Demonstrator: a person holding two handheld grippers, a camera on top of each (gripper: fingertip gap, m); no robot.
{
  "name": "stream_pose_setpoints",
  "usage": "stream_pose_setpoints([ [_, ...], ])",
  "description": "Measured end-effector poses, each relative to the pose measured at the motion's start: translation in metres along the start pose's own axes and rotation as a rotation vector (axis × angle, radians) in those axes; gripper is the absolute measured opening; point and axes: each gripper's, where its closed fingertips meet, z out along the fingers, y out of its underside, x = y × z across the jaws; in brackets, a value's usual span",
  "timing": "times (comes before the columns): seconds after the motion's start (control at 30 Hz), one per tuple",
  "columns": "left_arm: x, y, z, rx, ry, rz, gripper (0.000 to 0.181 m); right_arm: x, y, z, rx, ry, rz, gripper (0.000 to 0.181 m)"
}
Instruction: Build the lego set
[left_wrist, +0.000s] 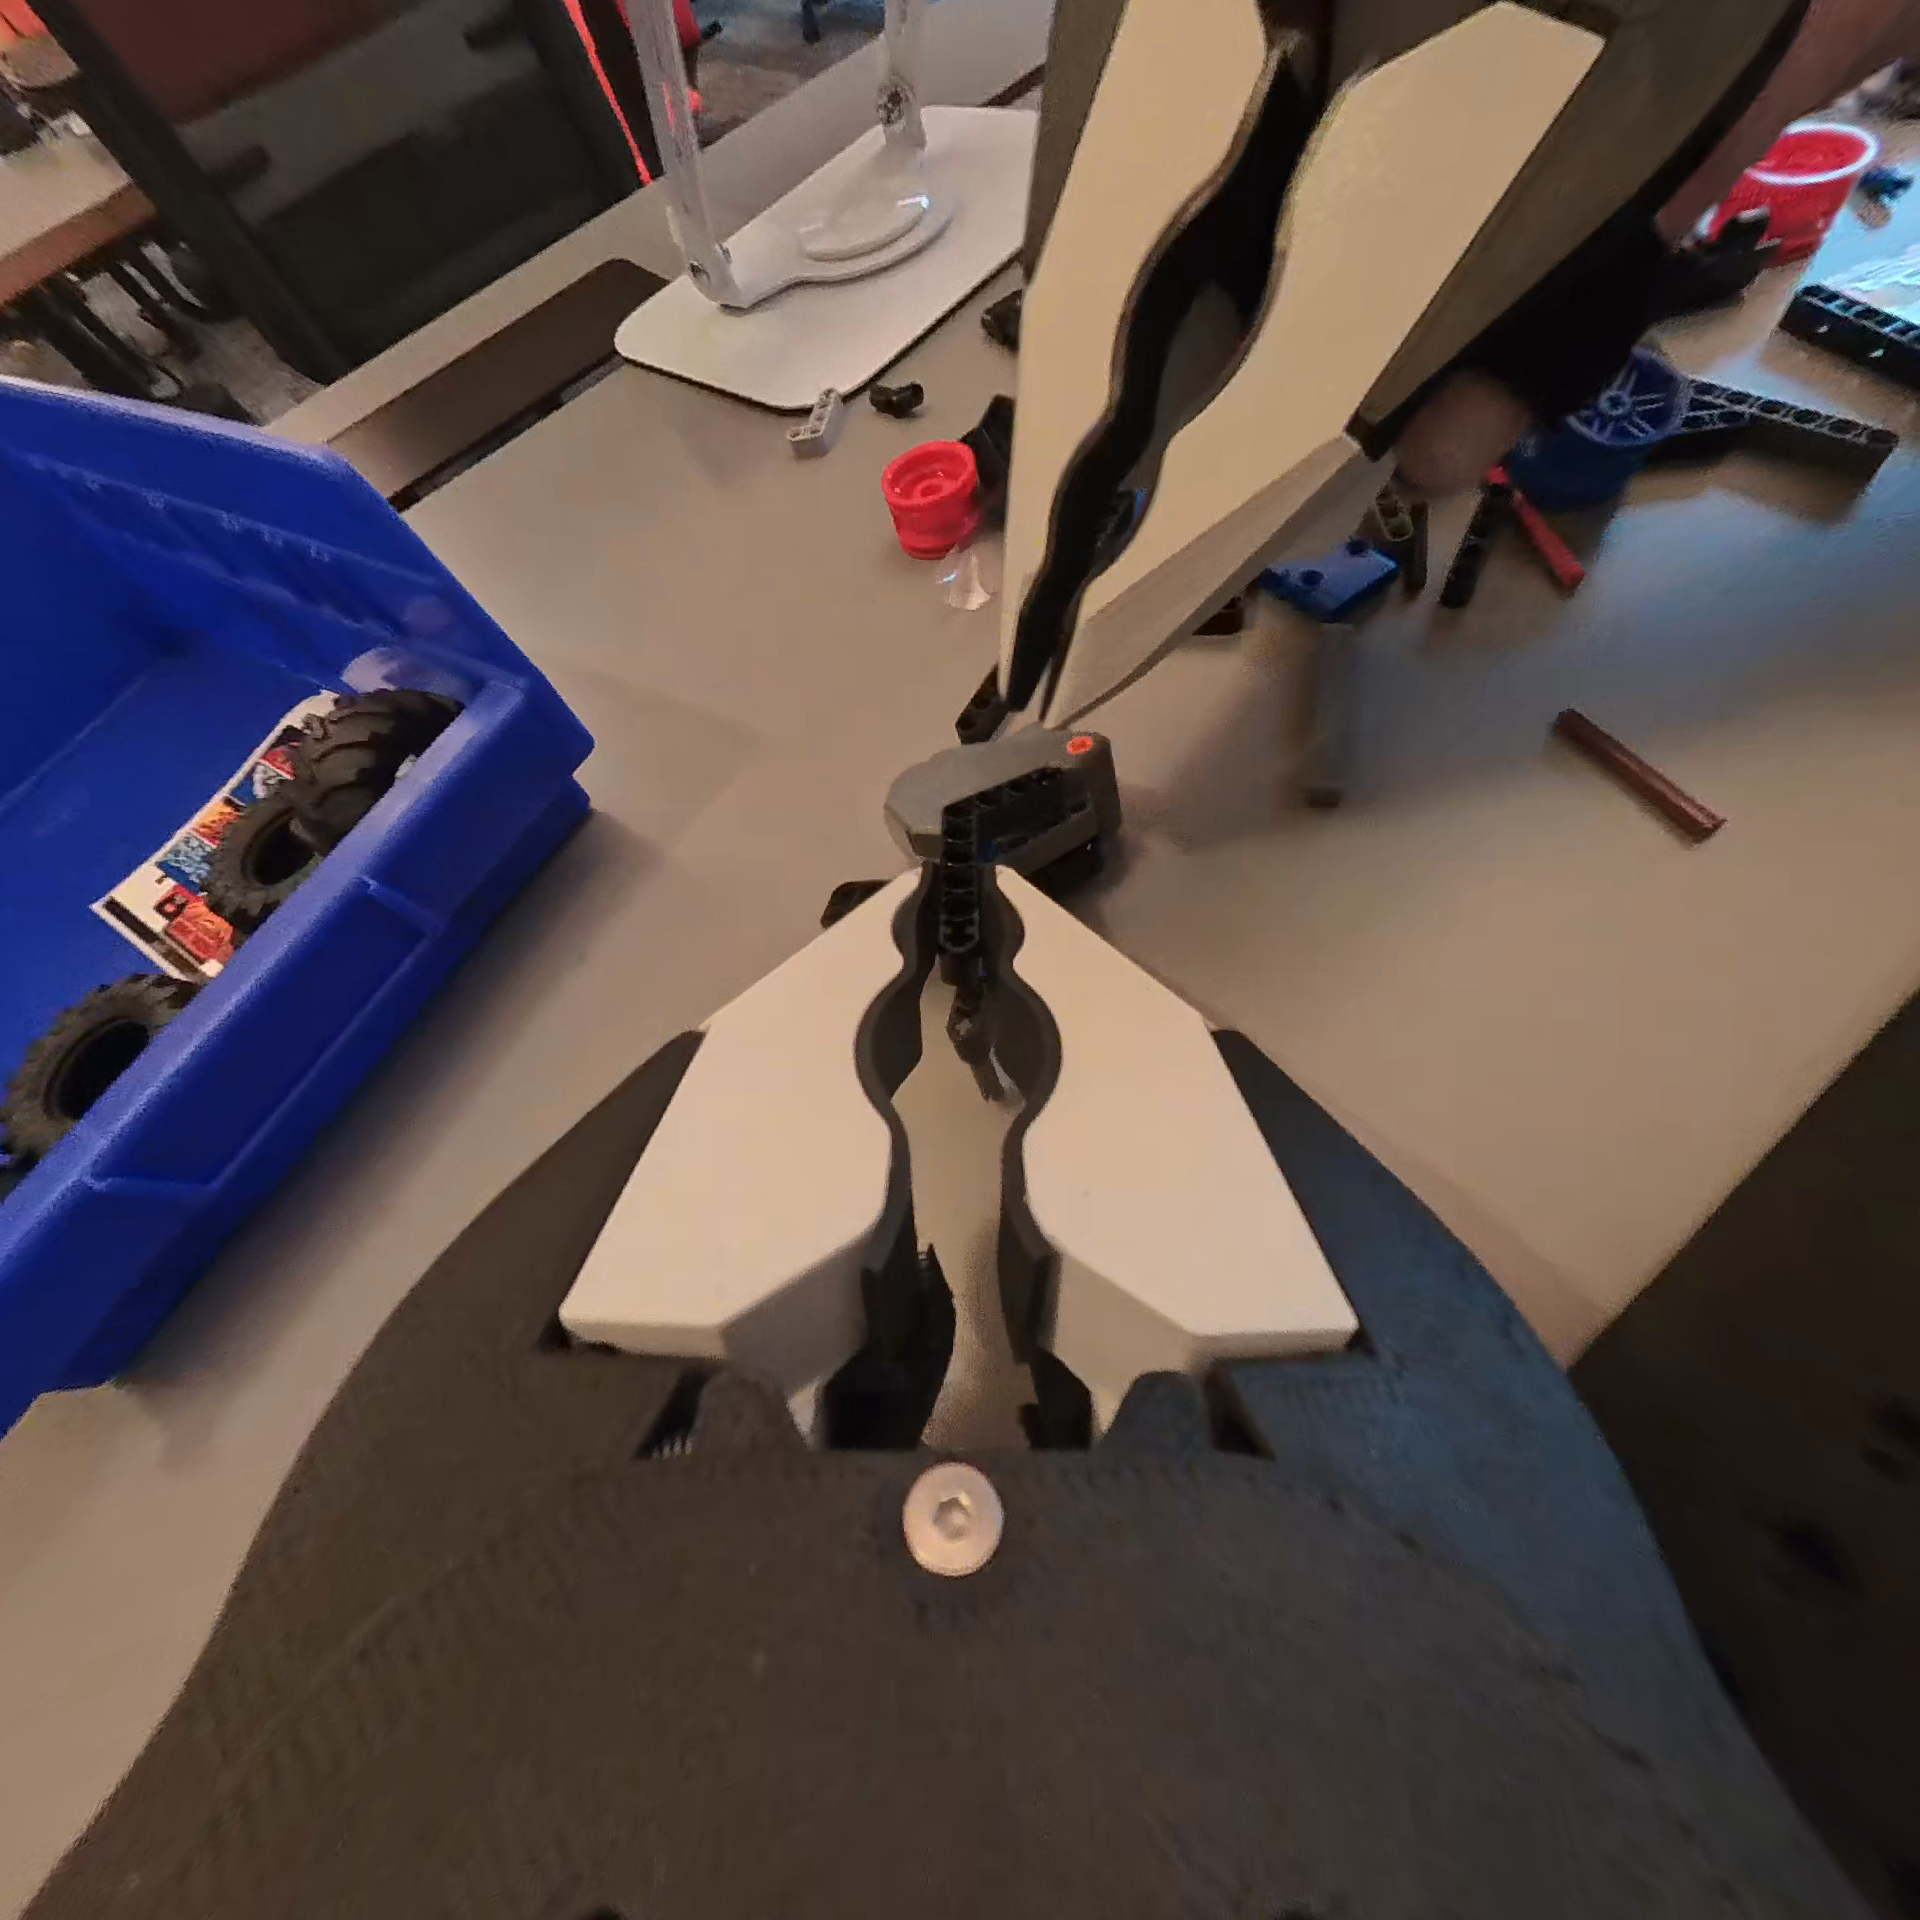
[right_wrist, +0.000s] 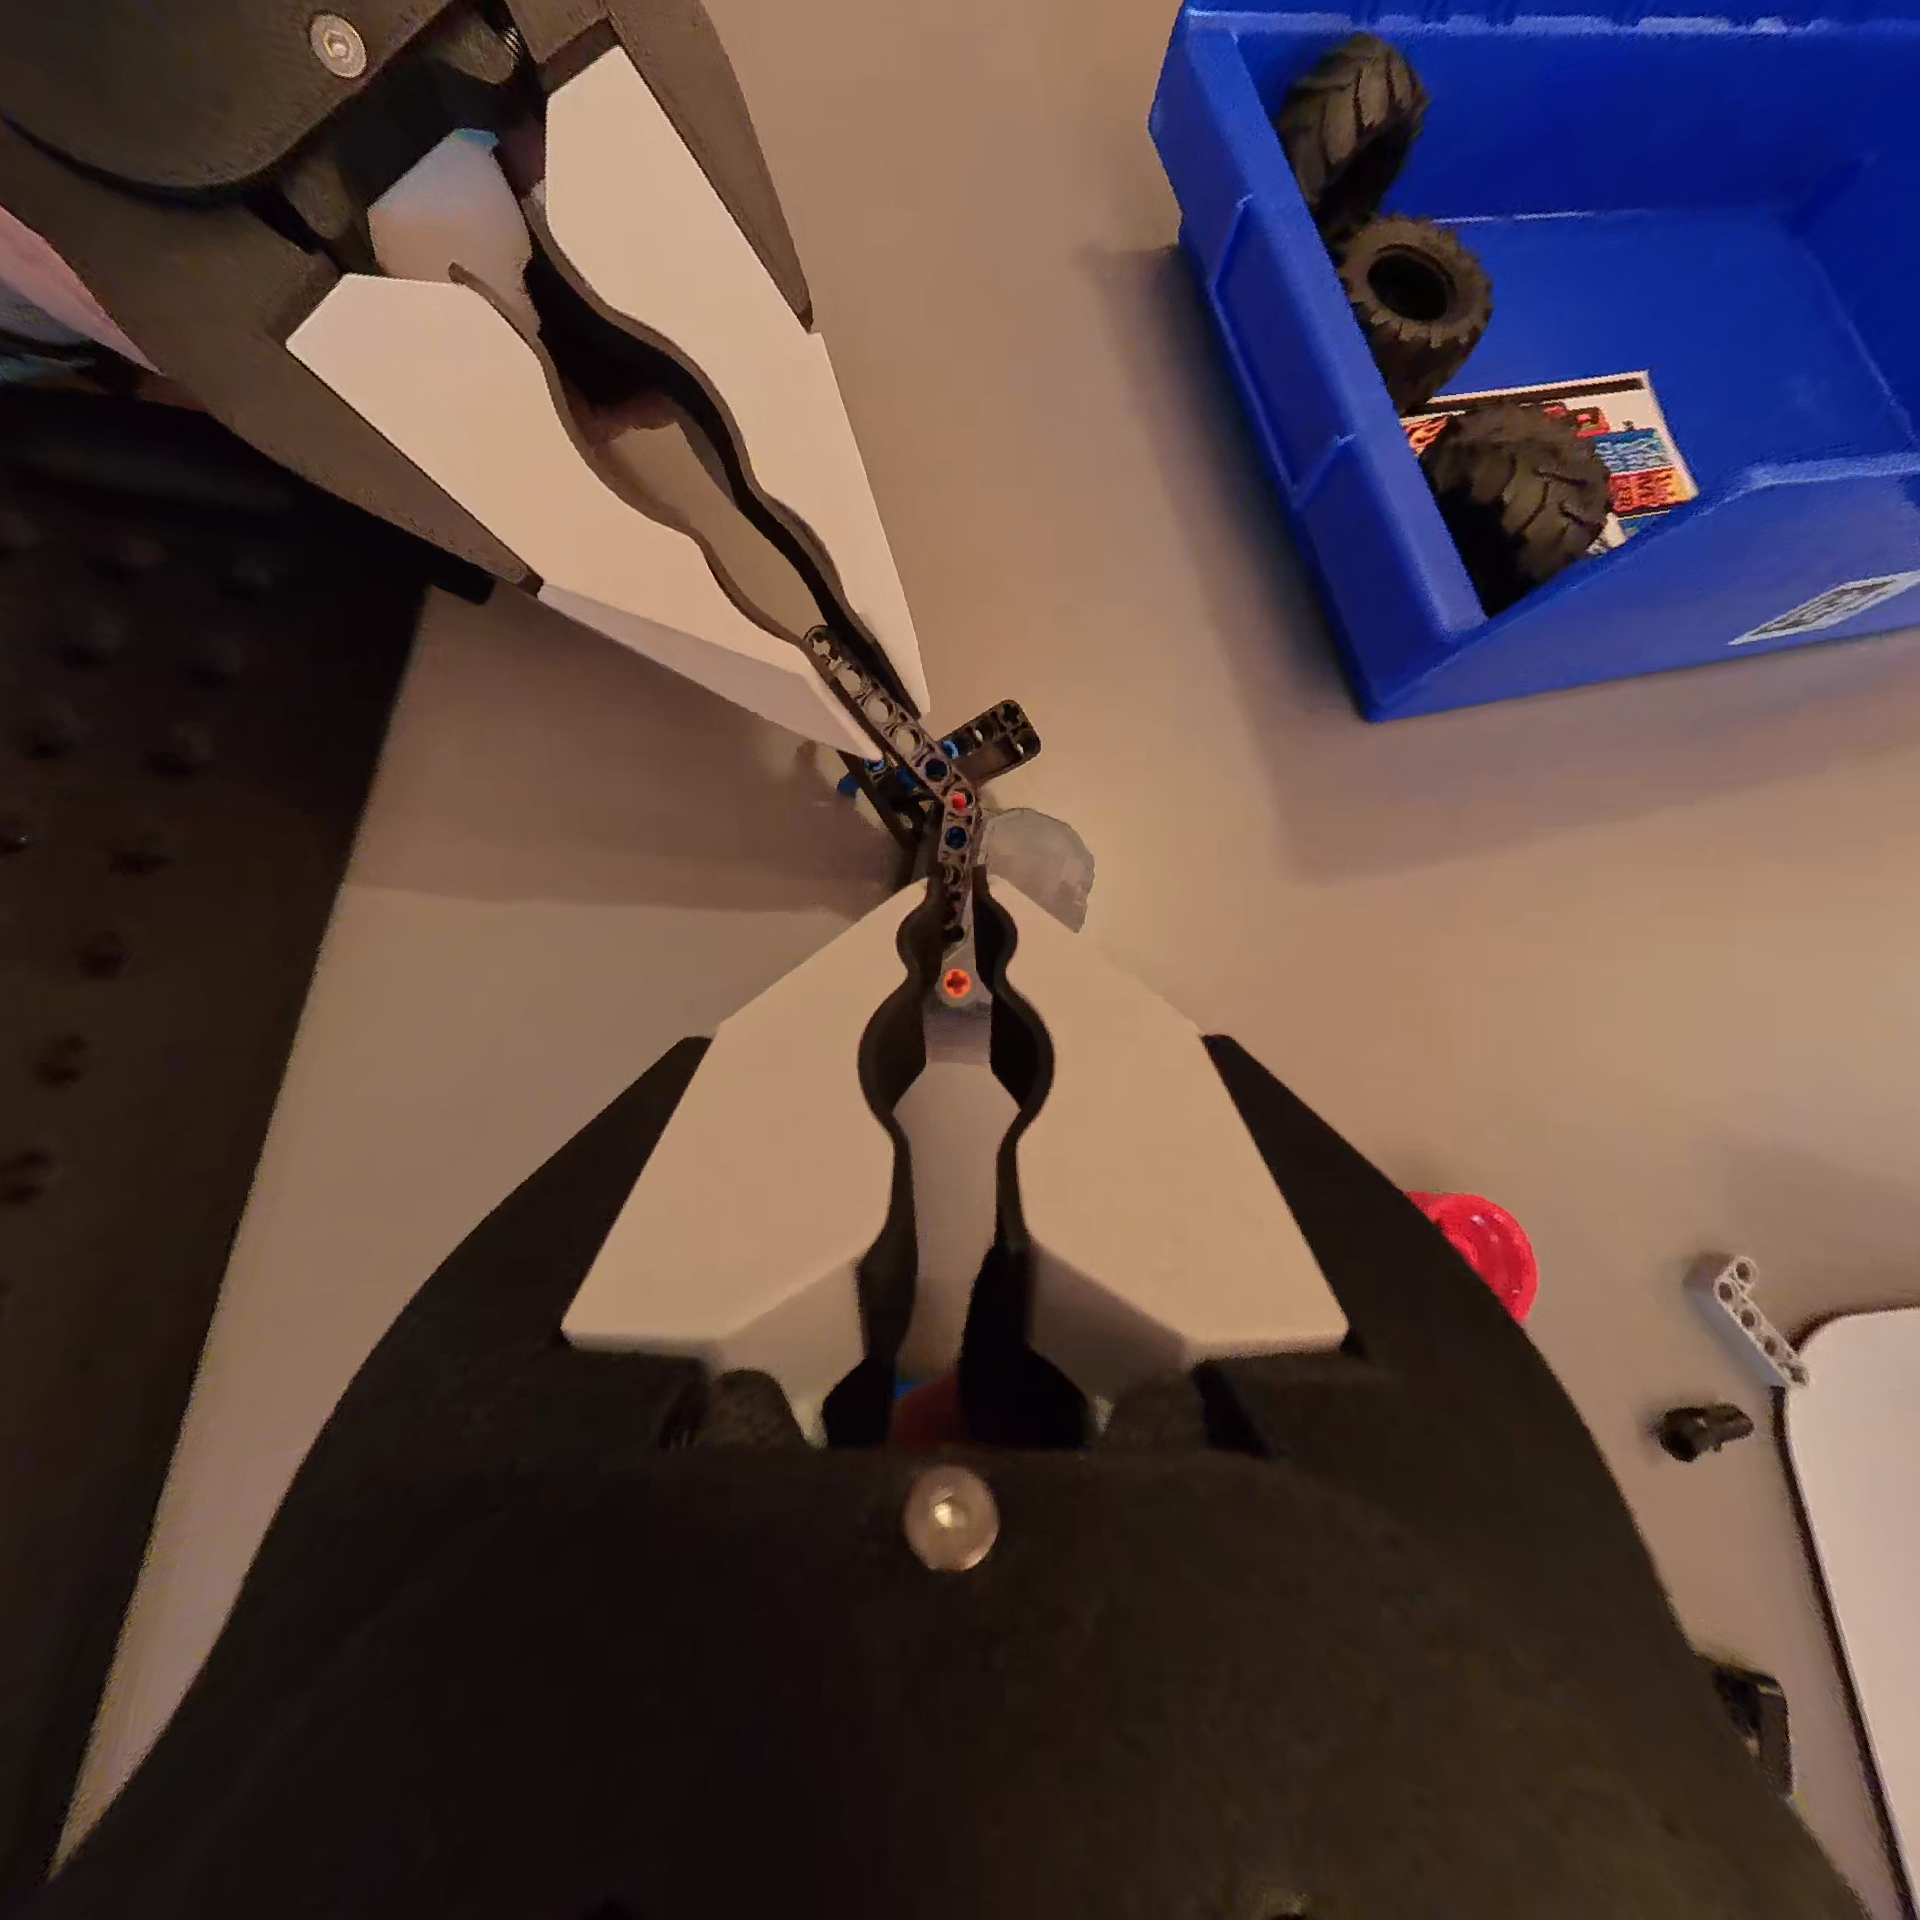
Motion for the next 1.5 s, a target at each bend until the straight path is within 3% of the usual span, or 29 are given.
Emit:
stream_pose_setpoints([
  [0.67,0.000,0.003,0.007,0.016,0.135,-0.142,0.005,0.005,0.003,0.017,-0.077,-0.129,0.036,0.000],
  [1.5,-0.005,0.005,0.007,0.000,0.162,-0.229,0.005,0.005,0.003,0.025,-0.268,-0.260,-0.013,0.000],
])
